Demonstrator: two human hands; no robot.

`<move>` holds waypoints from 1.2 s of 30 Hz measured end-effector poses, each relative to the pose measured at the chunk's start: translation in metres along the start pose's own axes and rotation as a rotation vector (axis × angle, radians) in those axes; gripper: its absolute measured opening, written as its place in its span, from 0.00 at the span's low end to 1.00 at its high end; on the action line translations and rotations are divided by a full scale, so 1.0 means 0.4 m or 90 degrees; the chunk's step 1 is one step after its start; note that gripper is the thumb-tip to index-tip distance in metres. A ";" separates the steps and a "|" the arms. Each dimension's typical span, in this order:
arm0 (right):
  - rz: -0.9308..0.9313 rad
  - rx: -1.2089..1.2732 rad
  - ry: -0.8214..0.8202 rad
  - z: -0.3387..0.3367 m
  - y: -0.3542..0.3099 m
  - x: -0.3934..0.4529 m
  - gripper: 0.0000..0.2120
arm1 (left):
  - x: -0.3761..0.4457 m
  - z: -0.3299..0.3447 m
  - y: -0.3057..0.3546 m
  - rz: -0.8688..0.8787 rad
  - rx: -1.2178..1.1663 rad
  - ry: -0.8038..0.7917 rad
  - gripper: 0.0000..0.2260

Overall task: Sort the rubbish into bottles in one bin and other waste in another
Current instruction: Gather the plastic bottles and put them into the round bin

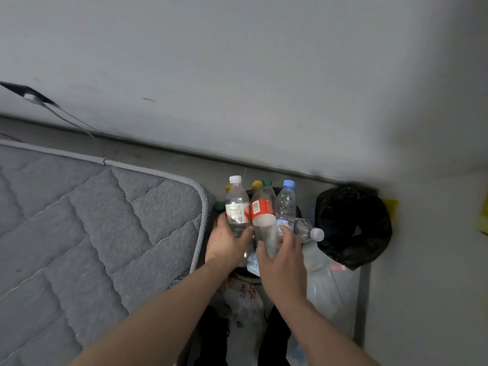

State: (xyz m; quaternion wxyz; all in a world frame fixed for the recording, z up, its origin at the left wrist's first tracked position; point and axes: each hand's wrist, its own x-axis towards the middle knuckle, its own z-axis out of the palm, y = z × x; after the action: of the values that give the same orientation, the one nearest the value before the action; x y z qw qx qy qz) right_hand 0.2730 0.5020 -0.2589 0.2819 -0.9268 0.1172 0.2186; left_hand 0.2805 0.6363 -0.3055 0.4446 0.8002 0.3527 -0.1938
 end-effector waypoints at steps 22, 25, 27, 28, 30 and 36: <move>-0.022 -0.064 -0.066 0.011 -0.005 0.033 0.45 | -0.003 -0.033 0.000 0.005 -0.023 0.012 0.22; -0.052 -0.095 -0.062 0.003 -0.012 0.046 0.42 | -0.008 -0.037 0.011 0.000 -0.045 0.011 0.19; -0.077 -0.116 -0.057 0.001 -0.018 0.055 0.37 | -0.005 -0.039 0.019 -0.014 -0.060 0.014 0.17; -0.086 -0.124 -0.053 0.000 -0.021 0.059 0.34 | -0.001 -0.041 0.023 -0.021 -0.067 0.013 0.18; -0.096 -0.134 -0.049 -0.004 -0.027 0.067 0.32 | 0.010 -0.046 0.032 -0.033 -0.077 0.005 0.19; -0.092 -0.126 -0.066 -0.015 -0.038 0.074 0.30 | 0.023 -0.068 0.050 -0.038 -0.052 -0.033 0.21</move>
State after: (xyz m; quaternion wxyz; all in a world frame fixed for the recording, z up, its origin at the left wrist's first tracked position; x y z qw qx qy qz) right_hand 0.3061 0.5083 -0.2613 0.2095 -0.9437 0.0130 0.2555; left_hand 0.3012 0.6559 -0.2853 0.4798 0.7653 0.3722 -0.2134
